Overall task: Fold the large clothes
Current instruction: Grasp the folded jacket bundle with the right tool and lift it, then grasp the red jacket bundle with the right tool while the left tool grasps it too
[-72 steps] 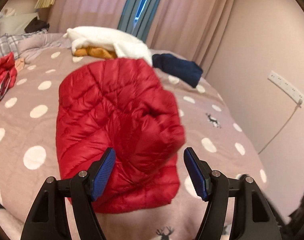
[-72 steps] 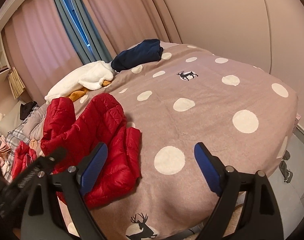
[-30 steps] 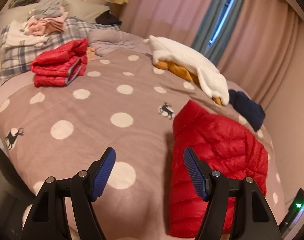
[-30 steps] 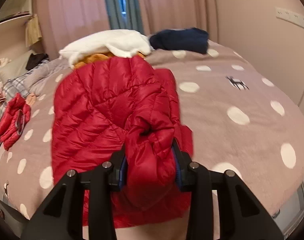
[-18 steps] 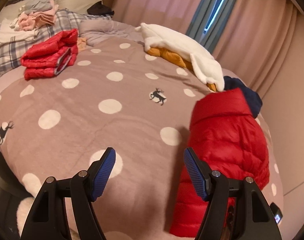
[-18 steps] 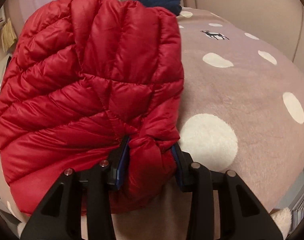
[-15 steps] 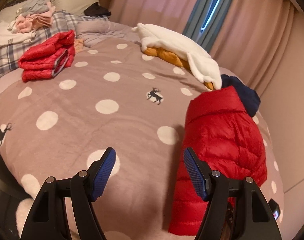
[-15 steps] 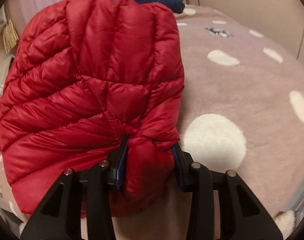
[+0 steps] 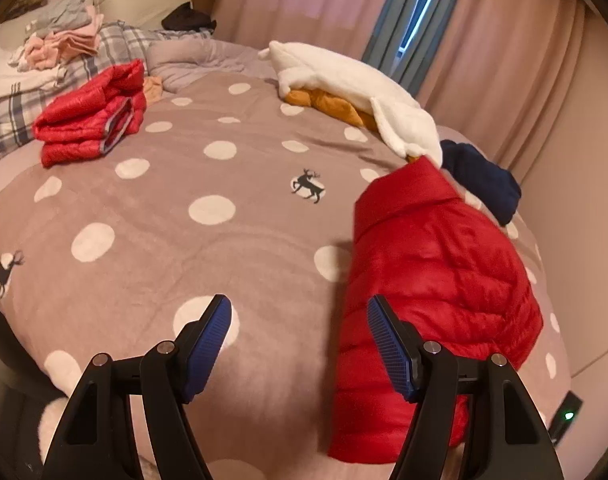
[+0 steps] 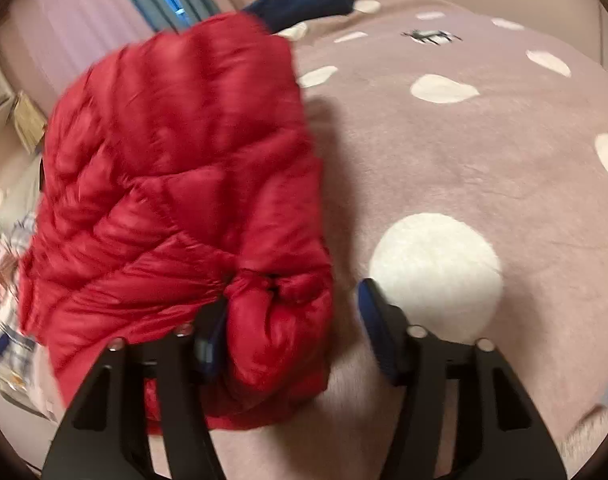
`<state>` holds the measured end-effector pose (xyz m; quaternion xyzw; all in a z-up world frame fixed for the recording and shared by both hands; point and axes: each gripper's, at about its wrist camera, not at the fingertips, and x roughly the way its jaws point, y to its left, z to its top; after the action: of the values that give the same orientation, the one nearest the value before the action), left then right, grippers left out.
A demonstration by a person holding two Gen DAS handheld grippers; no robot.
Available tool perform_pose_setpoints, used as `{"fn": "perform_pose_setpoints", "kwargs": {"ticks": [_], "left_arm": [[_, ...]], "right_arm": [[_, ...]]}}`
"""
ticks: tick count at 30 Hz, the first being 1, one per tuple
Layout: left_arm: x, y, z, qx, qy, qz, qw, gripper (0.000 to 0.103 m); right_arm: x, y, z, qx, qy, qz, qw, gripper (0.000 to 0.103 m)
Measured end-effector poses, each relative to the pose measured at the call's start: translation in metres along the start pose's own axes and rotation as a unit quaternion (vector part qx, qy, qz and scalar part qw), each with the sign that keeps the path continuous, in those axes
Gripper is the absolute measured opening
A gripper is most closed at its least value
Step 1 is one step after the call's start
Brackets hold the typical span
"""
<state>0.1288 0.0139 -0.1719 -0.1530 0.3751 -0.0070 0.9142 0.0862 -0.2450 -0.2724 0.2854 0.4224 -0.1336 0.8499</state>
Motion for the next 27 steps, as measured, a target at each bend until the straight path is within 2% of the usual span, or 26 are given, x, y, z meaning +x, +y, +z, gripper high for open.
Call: {"fn": "perform_pose_setpoints", "kwargs": {"ticks": [1,3,5,13,15,19,22,27], "left_arm": [[-0.002,-0.001,0.000,0.000,-0.004,0.000,1.0000,0.069],[-0.005,-0.003,0.001,0.004,-0.009,0.001,1.0000,0.069],[-0.007,-0.007,0.000,0.011,-0.010,-0.001,0.9999,0.069],[-0.006,-0.018,-0.003,0.039,-0.012,-0.013,0.9991,0.069],[-0.003,-0.019,-0.002,0.041,-0.016,-0.012,0.9990,0.069],[0.007,-0.020,0.001,0.040,-0.017,-0.018,0.9989,0.069],[0.016,-0.023,0.007,0.045,-0.023,-0.012,0.9987,0.069],[0.034,-0.031,0.026,0.036,-0.039,-0.009,0.9985,0.067]], "right_arm": [[-0.007,0.000,0.003,0.005,0.003,-0.002,1.000,0.073],[-0.018,0.003,0.008,0.010,0.003,-0.004,1.000,0.077],[-0.031,0.005,0.012,0.011,-0.002,-0.002,1.000,0.077],[-0.083,0.039,0.025,-0.038,-0.072,-0.015,0.997,0.077],[-0.093,0.040,0.029,-0.044,-0.094,-0.001,0.995,0.070],[-0.093,0.054,0.050,-0.063,-0.124,0.022,0.990,0.043],[-0.091,0.074,0.062,-0.089,-0.140,0.013,0.986,0.037],[-0.082,0.105,0.082,-0.111,-0.163,0.021,0.980,0.037]]}}
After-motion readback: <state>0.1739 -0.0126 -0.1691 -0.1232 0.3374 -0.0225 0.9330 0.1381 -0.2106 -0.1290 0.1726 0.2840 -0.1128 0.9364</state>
